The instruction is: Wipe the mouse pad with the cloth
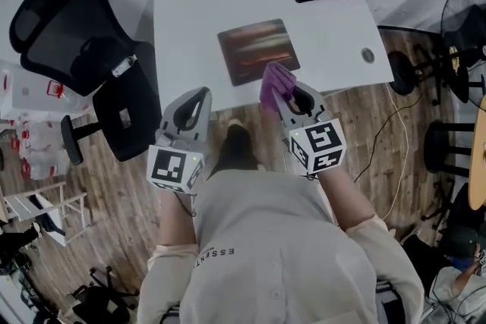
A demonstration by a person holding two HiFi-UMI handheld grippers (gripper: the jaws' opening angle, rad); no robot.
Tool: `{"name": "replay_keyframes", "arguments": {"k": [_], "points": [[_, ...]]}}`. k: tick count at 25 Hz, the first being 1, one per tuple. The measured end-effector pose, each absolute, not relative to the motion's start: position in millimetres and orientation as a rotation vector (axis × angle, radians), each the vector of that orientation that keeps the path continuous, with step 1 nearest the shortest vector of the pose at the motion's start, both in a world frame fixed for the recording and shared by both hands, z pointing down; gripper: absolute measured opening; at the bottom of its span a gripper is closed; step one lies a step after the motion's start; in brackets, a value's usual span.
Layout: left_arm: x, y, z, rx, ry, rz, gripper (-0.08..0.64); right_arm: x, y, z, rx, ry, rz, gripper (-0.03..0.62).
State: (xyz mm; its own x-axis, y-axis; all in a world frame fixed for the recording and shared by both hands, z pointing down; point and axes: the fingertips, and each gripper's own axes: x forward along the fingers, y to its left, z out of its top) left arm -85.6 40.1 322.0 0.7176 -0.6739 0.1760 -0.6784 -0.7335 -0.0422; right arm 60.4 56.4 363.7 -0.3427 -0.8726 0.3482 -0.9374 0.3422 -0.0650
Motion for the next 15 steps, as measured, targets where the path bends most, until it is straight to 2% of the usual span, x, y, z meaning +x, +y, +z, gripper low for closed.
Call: {"name": "replay_keyframes", "arguments": {"k": [10, 15], "points": [[-90, -81, 343, 2.857, -1.135, 0.266, 0.002, 40, -64, 405, 1.437, -2.298, 0.513, 0.091], [-95, -121, 372, 2.832, -1.074, 0.365, 0.002, 16, -115, 439, 1.307, -2.256, 0.592, 0.091]]}}
